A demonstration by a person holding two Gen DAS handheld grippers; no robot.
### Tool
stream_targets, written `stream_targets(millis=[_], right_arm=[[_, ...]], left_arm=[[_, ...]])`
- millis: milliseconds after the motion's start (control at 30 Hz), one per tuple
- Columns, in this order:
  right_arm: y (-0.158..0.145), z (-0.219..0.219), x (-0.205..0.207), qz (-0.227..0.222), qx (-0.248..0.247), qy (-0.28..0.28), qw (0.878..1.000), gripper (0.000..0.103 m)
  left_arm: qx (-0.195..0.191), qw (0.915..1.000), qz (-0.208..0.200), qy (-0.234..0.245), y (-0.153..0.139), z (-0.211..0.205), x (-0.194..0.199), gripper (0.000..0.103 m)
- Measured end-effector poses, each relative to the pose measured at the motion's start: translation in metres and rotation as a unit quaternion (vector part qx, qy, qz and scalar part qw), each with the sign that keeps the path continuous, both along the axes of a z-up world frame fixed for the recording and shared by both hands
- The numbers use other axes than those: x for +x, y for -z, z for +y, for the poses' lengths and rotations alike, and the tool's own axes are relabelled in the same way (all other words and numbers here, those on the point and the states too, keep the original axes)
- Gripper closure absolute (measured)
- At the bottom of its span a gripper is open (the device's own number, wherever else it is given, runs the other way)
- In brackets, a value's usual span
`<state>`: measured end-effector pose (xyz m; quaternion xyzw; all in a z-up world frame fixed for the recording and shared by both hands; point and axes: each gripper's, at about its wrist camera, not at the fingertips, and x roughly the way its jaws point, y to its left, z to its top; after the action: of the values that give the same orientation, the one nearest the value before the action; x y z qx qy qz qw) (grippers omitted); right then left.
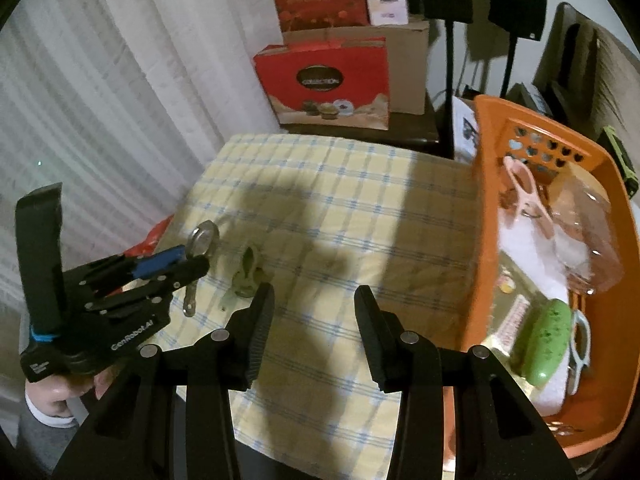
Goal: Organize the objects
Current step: 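Grasp the light green clip with the right tool while the left holds the metal clip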
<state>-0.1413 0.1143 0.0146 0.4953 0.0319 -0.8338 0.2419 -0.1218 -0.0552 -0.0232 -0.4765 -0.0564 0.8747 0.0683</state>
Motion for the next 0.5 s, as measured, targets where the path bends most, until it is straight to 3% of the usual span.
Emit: stream_targets(millis=[367,500], right_arm=[[0.04,-0.05,-0.011,-0.021,0.013,-0.024,0.999,0.06],[0.054,-0.067,-0.016,-0.026,0.021,-0.028,0.999,0.053]], left_arm=[[-0.005,0.9995,-0.005,-0.031,0.003,-0.035,0.01,0.079],[-0.002,0.9991,-0.01,-0.042,0.008,-0.046,0.013,0.079]])
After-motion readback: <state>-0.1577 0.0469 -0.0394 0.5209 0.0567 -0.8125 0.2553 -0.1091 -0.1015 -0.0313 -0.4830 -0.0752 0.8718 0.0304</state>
